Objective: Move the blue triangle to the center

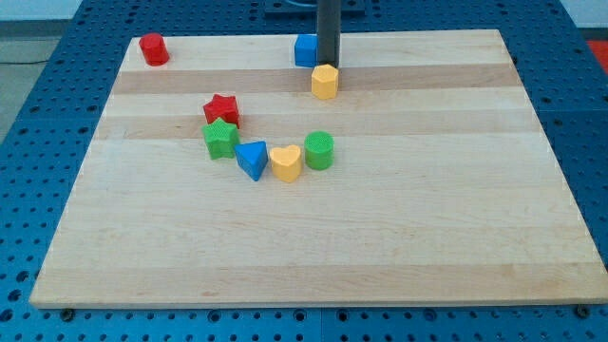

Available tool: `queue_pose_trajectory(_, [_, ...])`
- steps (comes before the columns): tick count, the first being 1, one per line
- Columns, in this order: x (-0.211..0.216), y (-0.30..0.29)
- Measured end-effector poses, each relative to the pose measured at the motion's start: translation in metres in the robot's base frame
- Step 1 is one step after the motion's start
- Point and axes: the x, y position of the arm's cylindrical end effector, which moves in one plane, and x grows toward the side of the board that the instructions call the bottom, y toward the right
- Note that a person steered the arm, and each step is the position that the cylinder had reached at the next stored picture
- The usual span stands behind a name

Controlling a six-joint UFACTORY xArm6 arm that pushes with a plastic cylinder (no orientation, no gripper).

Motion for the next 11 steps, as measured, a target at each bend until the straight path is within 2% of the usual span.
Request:
queue_pose_trajectory(2, [0.010,-0.087])
queue_pose_trajectory(3, [0.036,-0.157])
queue_pose_trajectory(4, [0.093,-0.213])
queue_pose_trajectory(5, [0.156,-0.221])
queue_pose_trajectory(6, [0.186,-0.170])
queue_pose_trajectory(8, [0.186,-0.046])
queue_pose_trajectory(10, [0.142,-0.005])
queue_pose_trajectory(11, [0.163,-0.006])
